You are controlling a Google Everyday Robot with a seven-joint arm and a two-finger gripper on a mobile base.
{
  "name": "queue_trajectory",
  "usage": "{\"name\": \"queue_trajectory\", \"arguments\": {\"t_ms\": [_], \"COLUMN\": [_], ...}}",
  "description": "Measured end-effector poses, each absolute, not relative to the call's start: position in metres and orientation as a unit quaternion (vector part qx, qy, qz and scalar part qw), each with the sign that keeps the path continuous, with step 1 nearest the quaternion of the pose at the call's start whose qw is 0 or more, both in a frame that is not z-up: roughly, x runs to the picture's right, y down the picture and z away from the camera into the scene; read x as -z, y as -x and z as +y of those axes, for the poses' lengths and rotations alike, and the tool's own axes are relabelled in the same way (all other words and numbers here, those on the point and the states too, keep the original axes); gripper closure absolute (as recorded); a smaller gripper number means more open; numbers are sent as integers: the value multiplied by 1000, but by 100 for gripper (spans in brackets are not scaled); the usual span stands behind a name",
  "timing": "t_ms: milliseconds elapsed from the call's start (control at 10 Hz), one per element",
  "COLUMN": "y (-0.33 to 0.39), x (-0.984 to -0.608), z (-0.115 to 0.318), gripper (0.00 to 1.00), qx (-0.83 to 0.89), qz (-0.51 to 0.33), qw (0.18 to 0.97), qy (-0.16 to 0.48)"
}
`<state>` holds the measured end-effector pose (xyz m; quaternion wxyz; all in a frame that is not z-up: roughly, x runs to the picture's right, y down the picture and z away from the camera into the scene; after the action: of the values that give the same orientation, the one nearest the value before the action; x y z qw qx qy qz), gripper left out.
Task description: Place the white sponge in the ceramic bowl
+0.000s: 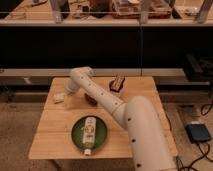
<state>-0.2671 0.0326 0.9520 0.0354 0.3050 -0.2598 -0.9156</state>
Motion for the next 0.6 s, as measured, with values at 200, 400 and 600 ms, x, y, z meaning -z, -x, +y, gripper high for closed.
{"name": "queue_trajectory", "arguments": {"t_ms": [200,400,600], "y": [270,271,277], "x": [-965,-977,-981], "z": [27,37,45], "gripper": [20,20,27], "qx": [916,912,906], "qz": [-261,-289,-314], "qw": [36,26,19], "qy": [-304,-289,-284]}}
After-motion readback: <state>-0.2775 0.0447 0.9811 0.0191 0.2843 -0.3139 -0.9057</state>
